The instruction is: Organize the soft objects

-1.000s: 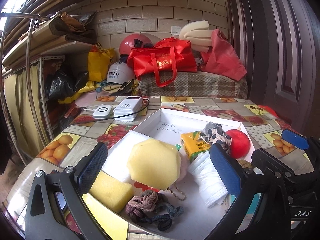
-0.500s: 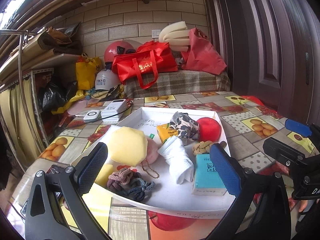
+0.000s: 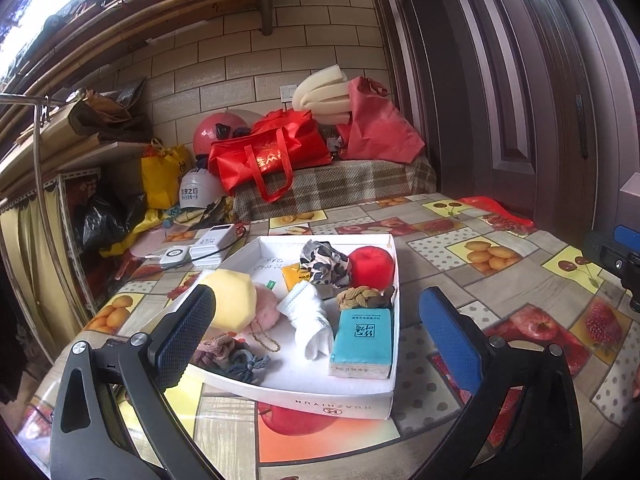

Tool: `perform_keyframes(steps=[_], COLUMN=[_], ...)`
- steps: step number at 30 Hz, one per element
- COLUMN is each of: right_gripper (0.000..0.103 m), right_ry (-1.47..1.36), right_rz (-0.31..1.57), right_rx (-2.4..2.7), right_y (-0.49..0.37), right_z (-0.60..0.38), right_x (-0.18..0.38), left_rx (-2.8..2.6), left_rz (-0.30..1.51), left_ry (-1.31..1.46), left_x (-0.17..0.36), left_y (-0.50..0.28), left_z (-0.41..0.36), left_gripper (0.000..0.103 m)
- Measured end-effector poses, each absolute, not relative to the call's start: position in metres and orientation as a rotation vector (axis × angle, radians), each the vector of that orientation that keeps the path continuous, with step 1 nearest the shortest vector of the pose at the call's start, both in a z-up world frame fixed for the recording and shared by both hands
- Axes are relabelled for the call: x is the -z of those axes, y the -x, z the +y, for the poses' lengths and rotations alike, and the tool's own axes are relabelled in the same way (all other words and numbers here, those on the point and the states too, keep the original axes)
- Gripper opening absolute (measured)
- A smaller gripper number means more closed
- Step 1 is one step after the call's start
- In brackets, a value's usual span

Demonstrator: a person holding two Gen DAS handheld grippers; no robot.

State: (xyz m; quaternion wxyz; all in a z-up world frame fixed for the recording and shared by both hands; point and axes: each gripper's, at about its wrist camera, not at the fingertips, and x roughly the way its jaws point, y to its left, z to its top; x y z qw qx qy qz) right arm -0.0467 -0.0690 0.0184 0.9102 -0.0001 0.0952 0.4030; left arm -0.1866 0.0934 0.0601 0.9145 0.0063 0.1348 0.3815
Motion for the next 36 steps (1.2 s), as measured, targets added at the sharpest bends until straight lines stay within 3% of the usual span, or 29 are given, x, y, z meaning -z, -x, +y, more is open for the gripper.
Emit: perform_keyframes(steps=[18, 36], right_gripper=[0.103, 0.103], right_ry=[0.093, 0.038], right_rz=[0.28, 0.295], right_rx=[-0.832, -0.87], right_y=[0.044, 0.036], right_z=[-0.052, -0.06], right_x=[-0.01, -0.012], left_rx=[-0.934, -0.886], left_rz=[0.499, 0.5], left_ry=[0.154, 0.217], left_x=[-0.075, -0.089], left_y=[0.179, 0.187], left_z=[0.11, 0.099], left_gripper=[0.103, 0.103])
